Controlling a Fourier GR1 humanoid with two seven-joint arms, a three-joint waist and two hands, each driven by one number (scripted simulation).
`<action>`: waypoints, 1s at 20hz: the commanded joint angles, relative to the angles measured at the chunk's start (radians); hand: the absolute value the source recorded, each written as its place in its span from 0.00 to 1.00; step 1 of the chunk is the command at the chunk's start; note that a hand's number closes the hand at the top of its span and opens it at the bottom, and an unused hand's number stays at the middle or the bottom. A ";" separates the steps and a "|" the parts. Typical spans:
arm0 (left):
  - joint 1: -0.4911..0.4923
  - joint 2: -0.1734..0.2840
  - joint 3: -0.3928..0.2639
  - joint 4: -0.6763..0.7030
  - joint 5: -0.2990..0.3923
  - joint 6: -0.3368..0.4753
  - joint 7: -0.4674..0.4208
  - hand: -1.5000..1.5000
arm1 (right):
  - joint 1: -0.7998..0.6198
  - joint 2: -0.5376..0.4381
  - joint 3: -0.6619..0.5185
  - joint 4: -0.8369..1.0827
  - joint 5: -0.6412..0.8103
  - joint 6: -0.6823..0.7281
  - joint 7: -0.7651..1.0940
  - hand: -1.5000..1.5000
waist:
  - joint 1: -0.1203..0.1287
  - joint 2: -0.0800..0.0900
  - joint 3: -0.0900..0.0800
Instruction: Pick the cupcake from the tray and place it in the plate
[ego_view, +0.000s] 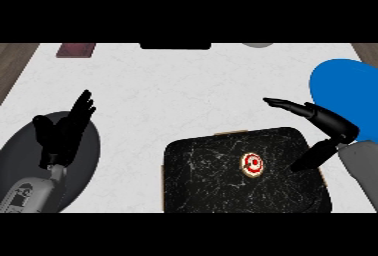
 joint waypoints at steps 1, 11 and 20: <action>0.004 0.016 0.038 -0.004 0.012 -0.034 0.021 0.50 | -0.059 -0.013 0.026 -0.022 0.043 0.094 0.001 0.00 | -0.001 -0.004 -0.001; 0.045 0.002 0.068 -0.033 -0.014 -0.052 0.020 0.50 | 0.007 -0.059 0.127 -0.231 0.212 0.043 0.142 0.00 | -0.010 -0.008 -0.001; 0.062 -0.040 0.066 -0.077 -0.079 -0.052 0.041 0.50 | -0.005 0.013 0.165 -0.266 0.383 0.092 0.249 0.00 | -0.008 -0.007 -0.001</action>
